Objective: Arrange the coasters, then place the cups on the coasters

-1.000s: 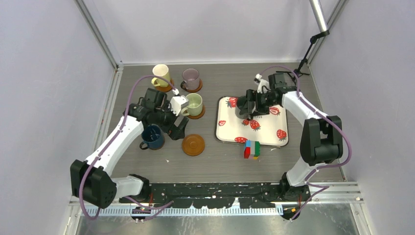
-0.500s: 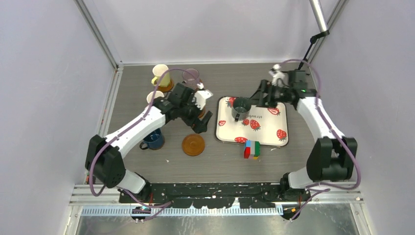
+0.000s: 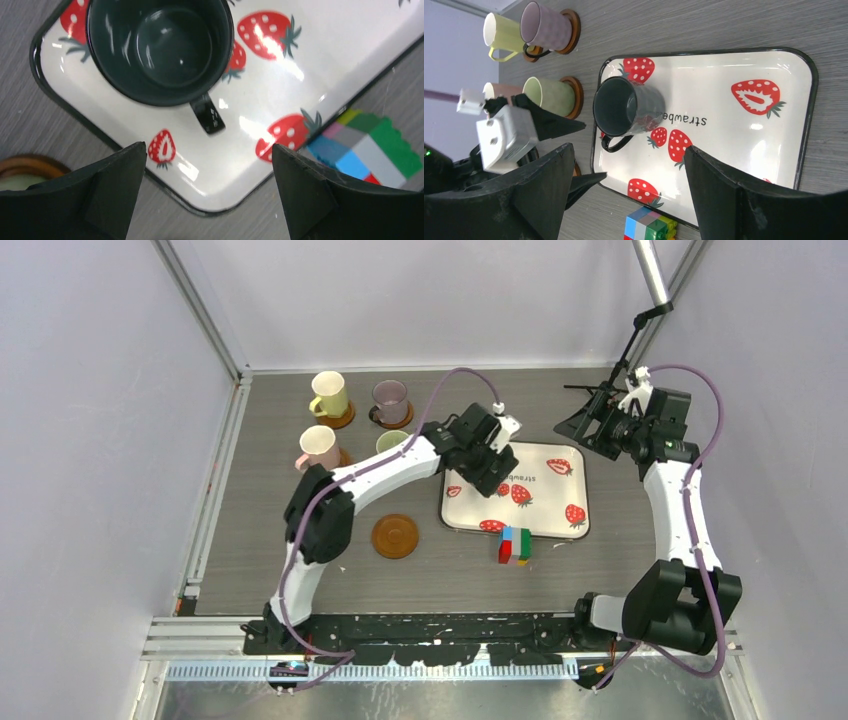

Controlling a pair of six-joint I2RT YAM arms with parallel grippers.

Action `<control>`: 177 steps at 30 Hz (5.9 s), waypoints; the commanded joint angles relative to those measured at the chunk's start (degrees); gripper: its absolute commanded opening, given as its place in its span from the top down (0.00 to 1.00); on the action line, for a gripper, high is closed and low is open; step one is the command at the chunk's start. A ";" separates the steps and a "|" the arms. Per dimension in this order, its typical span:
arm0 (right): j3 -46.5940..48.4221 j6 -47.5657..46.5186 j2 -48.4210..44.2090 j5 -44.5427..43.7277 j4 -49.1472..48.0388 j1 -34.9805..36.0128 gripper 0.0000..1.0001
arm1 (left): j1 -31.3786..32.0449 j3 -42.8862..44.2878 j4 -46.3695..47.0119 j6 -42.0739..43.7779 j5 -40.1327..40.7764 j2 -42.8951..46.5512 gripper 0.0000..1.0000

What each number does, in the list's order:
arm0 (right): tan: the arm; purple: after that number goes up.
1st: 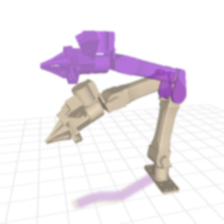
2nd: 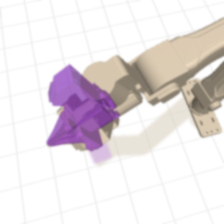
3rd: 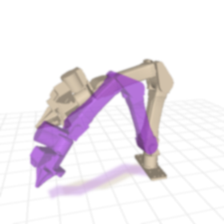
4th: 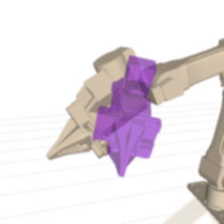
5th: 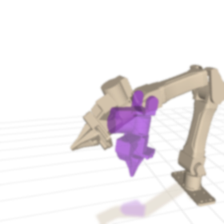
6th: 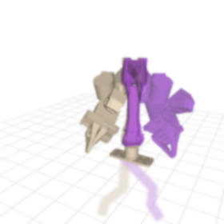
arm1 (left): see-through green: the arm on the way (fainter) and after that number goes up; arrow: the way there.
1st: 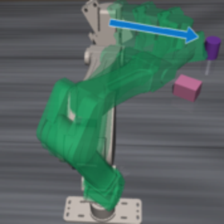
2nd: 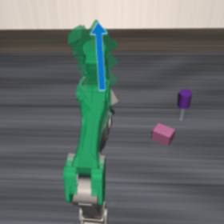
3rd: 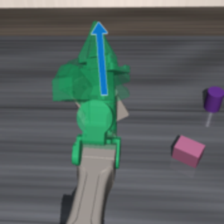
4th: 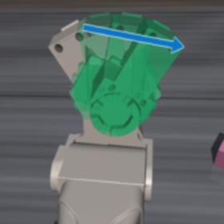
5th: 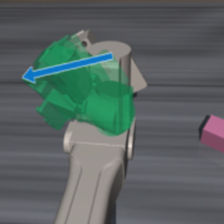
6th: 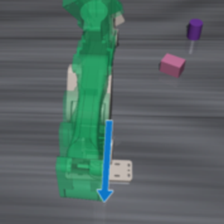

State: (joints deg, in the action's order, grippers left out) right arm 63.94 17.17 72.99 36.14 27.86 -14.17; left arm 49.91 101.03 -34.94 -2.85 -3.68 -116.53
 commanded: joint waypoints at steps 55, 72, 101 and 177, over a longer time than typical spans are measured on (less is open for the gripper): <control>-1.67 -0.23 1.85 4.37 -2.14 -2.09 0.17 | -5.92 -35.71 -0.70 4.81 -1.48 41.31 1.00; -1.79 -1.16 3.03 4.19 -1.94 -2.10 0.18 | -8.43 -51.41 -0.71 4.88 0.62 50.65 1.00; -1.10 -2.16 4.44 3.79 -1.00 -2.12 0.18 | -8.62 -48.88 -3.37 10.68 1.10 39.63 0.84; 40.94 -57.17 41.09 -20.05 32.07 12.49 0.21 | -22.23 -27.75 -24.92 20.27 -20.09 44.08 0.00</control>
State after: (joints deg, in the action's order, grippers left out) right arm 96.33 -31.64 108.44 16.16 53.10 -3.84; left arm 27.99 71.29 -58.41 16.01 -18.59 -73.28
